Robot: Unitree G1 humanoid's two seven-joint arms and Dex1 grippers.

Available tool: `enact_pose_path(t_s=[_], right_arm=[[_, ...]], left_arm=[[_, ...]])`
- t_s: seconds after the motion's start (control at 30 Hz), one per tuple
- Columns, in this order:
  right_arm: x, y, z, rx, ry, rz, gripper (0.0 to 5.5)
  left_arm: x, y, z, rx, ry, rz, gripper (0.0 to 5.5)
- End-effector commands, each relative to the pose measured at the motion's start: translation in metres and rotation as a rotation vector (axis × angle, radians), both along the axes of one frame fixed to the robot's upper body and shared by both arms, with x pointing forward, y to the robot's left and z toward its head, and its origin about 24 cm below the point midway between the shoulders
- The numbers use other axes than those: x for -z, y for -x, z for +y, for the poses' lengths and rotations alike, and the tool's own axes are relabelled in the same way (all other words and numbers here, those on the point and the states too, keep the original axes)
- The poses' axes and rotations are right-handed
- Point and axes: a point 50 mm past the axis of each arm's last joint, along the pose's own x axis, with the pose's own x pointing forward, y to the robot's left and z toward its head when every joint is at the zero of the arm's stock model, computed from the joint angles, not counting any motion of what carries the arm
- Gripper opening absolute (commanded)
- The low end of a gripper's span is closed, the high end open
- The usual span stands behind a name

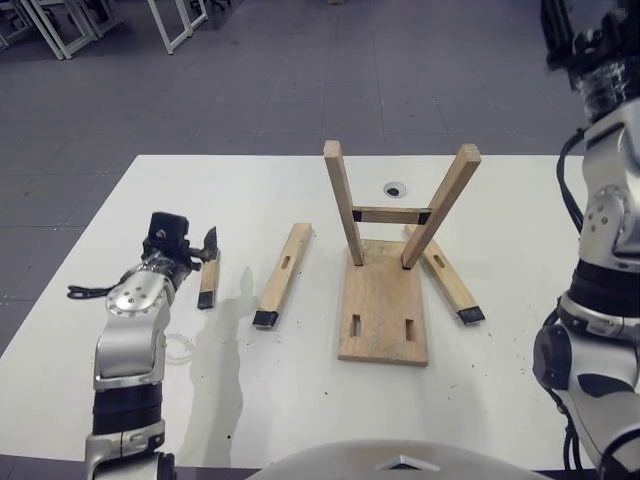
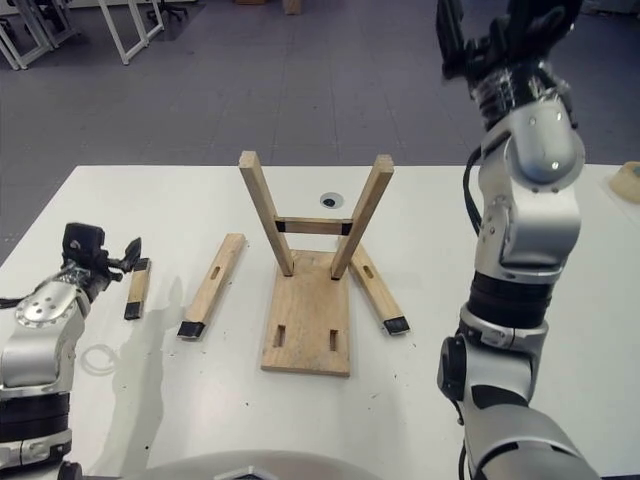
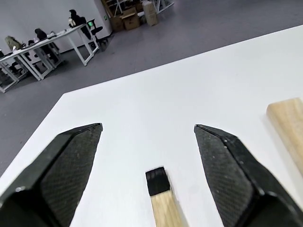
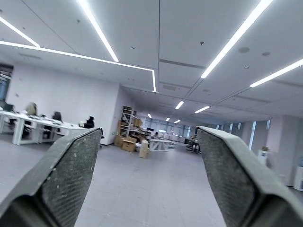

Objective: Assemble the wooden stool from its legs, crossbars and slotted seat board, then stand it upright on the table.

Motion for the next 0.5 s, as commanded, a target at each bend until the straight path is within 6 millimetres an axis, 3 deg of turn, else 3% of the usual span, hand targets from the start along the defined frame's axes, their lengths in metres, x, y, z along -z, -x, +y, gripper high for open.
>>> enact_pose_path(t_s=[0.03,0.2,0.5], right_arm=[[-0.019,-0.001,0.025,-0.117,-0.026,-0.025,3.64],[-0.027,-0.004,0.035,-0.148,-0.002,-0.044,3.64],[-0.027,-0.004,0.041,-0.19,0.012,-0.031,3.64]], left_arm=[[0.022,0.022,-0.007,-0.057,0.044,0.098,3.61],[0.04,0.041,-0.021,-0.112,0.106,0.193,3.61],[0.068,0.058,-0.014,-0.224,0.186,0.307,2.1]])
